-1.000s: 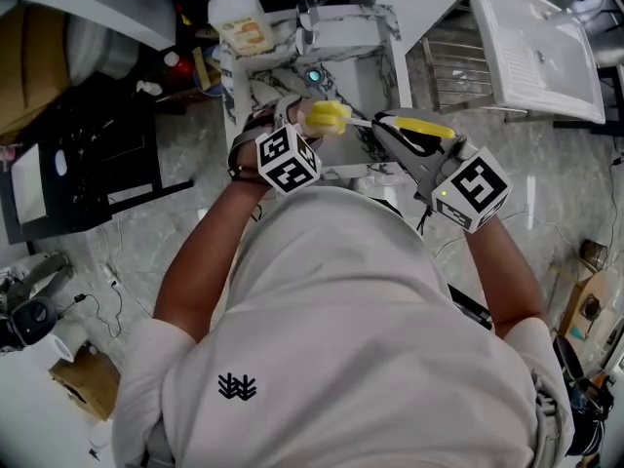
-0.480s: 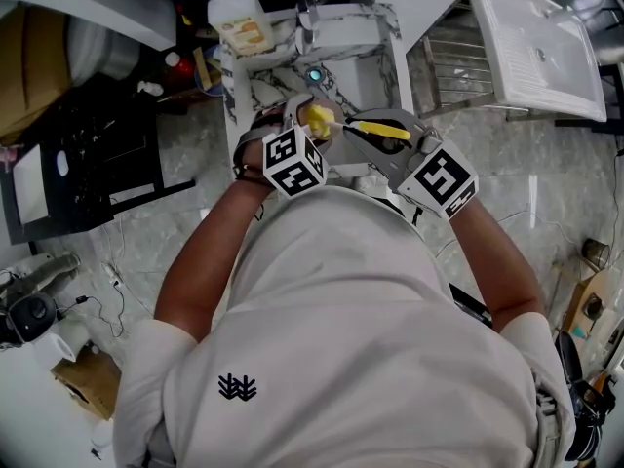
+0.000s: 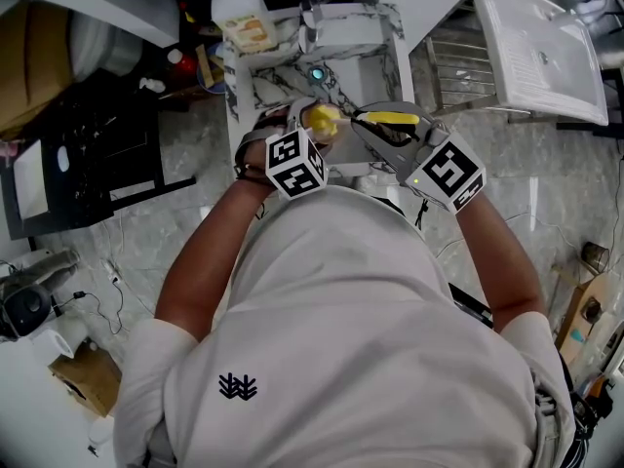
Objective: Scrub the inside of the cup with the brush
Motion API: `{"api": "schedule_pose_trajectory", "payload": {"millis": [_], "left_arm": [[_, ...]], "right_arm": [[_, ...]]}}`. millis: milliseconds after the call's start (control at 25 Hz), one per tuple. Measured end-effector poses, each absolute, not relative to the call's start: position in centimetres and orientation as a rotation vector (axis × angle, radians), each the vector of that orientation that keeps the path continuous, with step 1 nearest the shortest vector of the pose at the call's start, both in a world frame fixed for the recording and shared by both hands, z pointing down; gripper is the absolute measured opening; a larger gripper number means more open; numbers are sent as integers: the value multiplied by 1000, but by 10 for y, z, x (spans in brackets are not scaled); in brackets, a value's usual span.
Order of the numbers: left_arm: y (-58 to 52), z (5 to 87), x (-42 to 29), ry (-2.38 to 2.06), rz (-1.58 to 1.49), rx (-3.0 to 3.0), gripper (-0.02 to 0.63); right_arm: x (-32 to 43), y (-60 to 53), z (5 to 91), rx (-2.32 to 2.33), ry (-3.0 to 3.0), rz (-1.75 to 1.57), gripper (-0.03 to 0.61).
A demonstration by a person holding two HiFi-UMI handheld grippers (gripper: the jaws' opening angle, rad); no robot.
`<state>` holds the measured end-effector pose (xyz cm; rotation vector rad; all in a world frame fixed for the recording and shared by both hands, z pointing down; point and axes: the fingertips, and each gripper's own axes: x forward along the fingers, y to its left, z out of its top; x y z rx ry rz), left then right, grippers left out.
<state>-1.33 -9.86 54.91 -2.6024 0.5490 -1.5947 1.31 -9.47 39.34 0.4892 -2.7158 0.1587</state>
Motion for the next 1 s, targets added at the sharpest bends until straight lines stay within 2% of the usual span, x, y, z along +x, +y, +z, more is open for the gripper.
{"api": "schedule_pose_trajectory", "payload": {"millis": [400,1000], "left_arm": [[-100,554,-17,557,-1610,-2616,376],[-98,545,-1,516,-1584,-2595,377]], "right_arm": [[29,-89,352,506,-2780,83,44],[-10,-78,396,423,-2692,52,43]]}}
